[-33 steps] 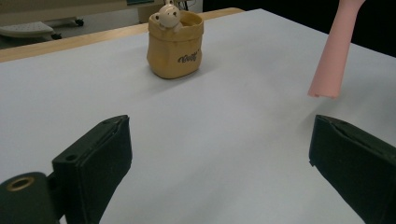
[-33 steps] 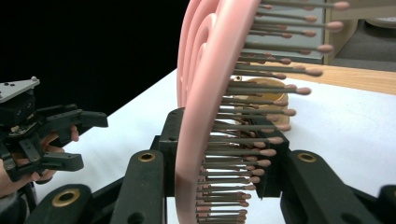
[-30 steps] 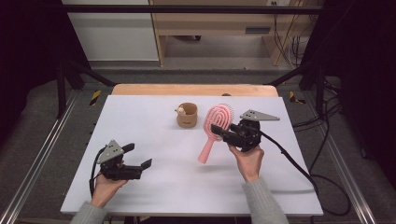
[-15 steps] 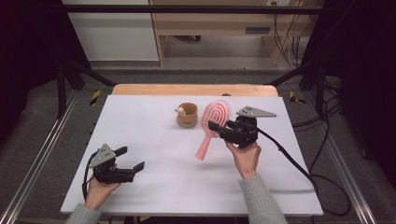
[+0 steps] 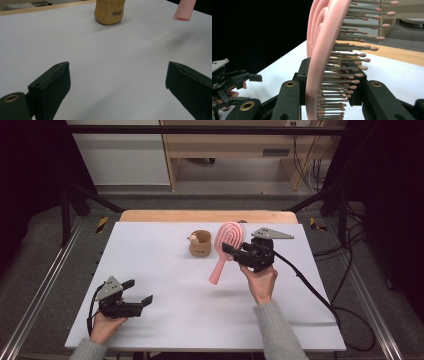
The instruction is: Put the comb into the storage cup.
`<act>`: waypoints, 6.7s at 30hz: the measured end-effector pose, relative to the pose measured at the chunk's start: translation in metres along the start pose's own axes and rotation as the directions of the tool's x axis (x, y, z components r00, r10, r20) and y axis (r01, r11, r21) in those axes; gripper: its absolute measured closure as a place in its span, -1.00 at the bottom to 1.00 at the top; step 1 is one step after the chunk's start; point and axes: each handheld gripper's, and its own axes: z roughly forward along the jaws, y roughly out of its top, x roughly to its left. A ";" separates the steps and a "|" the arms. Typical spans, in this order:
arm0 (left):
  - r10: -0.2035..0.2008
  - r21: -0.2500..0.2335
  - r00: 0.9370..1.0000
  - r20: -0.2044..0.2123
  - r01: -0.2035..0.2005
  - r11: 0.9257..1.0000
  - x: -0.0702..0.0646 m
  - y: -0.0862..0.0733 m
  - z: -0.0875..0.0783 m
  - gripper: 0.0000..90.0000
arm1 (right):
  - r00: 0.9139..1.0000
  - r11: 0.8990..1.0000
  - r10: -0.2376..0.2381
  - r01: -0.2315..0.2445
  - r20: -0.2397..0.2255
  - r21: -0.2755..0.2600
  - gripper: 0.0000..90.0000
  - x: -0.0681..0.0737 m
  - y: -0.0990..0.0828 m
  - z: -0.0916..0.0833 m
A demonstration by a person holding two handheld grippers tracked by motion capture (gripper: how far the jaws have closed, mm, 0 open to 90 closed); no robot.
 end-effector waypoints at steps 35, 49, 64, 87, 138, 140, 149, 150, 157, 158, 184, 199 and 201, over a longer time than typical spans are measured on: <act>-0.002 0.014 1.000 0.000 0.002 1.000 0.004 -0.004 0.001 -0.87 | 0.994 0.999 -0.015 0.018 0.104 -0.032 0.41 -0.012 0.039 0.026; -0.006 0.013 1.000 -0.001 0.006 1.000 0.004 -0.004 0.001 -0.87 | 0.991 0.999 -0.008 0.014 0.130 -0.039 0.40 -0.018 0.050 0.041; -0.009 0.014 1.000 -0.001 0.009 1.000 0.005 -0.004 0.001 -0.87 | 0.988 0.999 -0.013 0.021 0.155 -0.046 0.41 -0.020 0.063 0.051; -0.011 0.018 1.000 -0.001 0.011 1.000 0.006 -0.005 0.001 -0.87 | 0.983 0.998 -0.003 0.015 0.186 -0.062 0.41 -0.022 0.082 0.070; -0.015 0.025 1.000 0.001 0.015 1.000 0.008 -0.006 0.001 -0.87 | 0.961 0.998 0.050 -0.034 0.273 -0.060 0.40 -0.040 0.077 0.117; -0.015 0.025 1.000 0.001 0.015 1.000 0.008 -0.006 0.001 -0.87 | 0.961 0.998 0.050 -0.035 0.272 -0.060 0.40 -0.040 0.075 0.119; -0.015 0.025 1.000 0.001 0.015 1.000 0.008 -0.006 0.001 -0.87 | 0.959 0.998 0.050 -0.037 0.279 -0.053 0.40 -0.040 0.069 0.127; -0.015 0.025 1.000 0.001 0.015 1.000 0.008 -0.006 0.001 -0.87 | 0.959 0.998 0.052 -0.039 0.278 -0.049 0.40 -0.040 0.068 0.128; -0.015 0.026 1.000 0.001 0.015 1.000 0.008 -0.006 0.001 -0.87 | 0.959 0.998 0.057 -0.048 0.277 -0.039 0.40 -0.039 0.062 0.135; -0.015 0.025 1.000 0.001 0.015 1.000 0.008 -0.006 0.001 -0.87 | 0.958 0.998 0.056 -0.048 0.280 -0.037 0.40 -0.039 0.061 0.136; -0.014 0.028 1.000 0.003 0.014 1.000 0.008 -0.006 0.001 -0.87 | 0.955 0.995 0.095 -0.098 0.280 -0.004 0.40 -0.039 0.033 0.150; -0.013 0.030 1.000 0.003 0.013 0.999 0.007 -0.006 0.002 -0.87 | 0.952 0.992 0.127 -0.129 0.278 -0.012 0.40 -0.045 0.023 0.149; -0.012 0.031 1.000 0.004 0.012 0.999 0.007 -0.006 0.002 -0.87 | 0.952 0.991 0.130 -0.132 0.277 -0.012 0.40 -0.046 0.022 0.148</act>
